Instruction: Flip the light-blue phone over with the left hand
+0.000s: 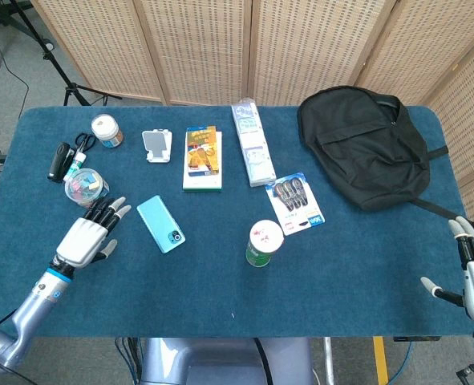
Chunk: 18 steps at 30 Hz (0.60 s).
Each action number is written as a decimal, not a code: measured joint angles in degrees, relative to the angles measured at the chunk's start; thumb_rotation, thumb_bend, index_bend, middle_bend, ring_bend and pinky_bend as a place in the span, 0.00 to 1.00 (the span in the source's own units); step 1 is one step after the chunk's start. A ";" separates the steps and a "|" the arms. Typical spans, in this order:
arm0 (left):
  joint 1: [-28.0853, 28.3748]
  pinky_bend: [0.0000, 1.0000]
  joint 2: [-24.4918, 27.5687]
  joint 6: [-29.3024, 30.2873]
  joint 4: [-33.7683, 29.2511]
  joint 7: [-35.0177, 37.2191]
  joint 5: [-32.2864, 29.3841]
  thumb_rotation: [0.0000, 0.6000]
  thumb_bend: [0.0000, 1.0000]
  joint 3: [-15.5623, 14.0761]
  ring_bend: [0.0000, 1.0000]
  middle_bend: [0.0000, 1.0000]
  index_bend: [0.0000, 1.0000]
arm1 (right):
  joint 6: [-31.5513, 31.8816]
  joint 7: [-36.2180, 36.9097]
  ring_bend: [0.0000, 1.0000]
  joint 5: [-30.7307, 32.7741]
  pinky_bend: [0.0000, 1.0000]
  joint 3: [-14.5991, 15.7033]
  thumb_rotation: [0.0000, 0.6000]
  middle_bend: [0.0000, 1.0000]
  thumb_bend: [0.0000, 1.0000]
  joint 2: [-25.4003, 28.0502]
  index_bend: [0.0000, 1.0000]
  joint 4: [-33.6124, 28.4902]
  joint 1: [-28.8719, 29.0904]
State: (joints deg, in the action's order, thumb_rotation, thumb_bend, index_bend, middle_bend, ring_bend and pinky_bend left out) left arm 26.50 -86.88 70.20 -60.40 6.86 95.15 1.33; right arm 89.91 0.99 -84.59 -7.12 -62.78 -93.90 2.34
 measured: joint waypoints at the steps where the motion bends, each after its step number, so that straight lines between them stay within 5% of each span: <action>1: 0.50 0.00 -1.01 -0.59 1.37 0.22 -0.03 1.00 0.42 0.05 0.00 0.00 0.01 | -0.12 0.10 0.00 0.06 0.00 0.00 1.00 0.00 0.00 -0.03 0.03 -0.01 0.03; 18: 6.39 0.00 -12.18 -7.72 15.47 1.49 -2.29 1.00 0.43 0.35 0.00 0.00 0.01 | -0.75 0.66 0.00 1.13 0.00 -0.31 1.00 0.00 0.00 0.17 0.03 0.06 0.13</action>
State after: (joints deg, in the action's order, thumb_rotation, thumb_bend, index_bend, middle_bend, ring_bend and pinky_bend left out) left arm 32.89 -99.06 62.48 -44.93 8.35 92.86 1.68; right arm 89.15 1.65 -83.46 -7.43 -62.61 -93.84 2.48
